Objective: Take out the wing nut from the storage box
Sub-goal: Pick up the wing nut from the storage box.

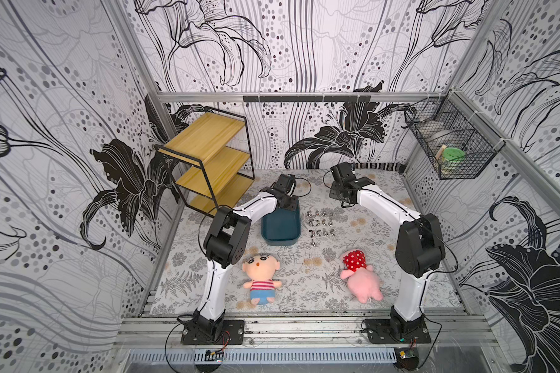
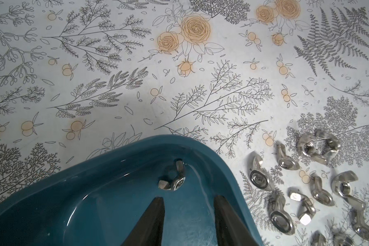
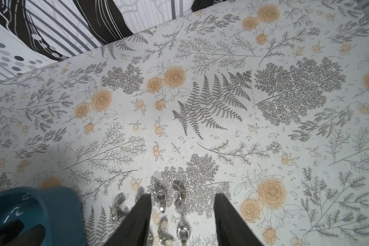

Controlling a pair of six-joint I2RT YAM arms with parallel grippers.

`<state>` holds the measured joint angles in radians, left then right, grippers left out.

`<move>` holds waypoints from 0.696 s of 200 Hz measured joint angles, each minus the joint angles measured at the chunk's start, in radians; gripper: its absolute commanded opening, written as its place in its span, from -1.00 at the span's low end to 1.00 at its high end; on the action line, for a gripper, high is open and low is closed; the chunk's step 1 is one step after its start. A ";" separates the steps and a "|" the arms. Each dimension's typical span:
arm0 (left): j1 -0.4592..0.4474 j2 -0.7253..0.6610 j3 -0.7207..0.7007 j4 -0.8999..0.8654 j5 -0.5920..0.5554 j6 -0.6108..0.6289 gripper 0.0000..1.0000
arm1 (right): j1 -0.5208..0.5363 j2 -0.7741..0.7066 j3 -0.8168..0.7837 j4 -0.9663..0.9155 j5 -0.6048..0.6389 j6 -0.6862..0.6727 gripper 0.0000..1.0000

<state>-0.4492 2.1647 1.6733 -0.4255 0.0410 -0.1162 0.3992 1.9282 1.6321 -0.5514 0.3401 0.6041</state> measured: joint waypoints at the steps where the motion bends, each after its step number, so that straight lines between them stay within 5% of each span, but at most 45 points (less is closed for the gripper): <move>1: 0.000 0.000 0.000 0.000 0.000 0.000 -0.13 | 0.000 0.000 0.000 0.000 0.000 0.000 0.06; 139: 0.000 0.115 0.058 0.006 -0.023 0.042 -0.31 | 0.000 0.000 0.000 0.014 -0.064 0.000 0.06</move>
<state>-0.4492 2.2799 1.7313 -0.4191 0.0181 -0.0742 0.3988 1.9282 1.6321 -0.5369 0.2760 0.6041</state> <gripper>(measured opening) 0.352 0.528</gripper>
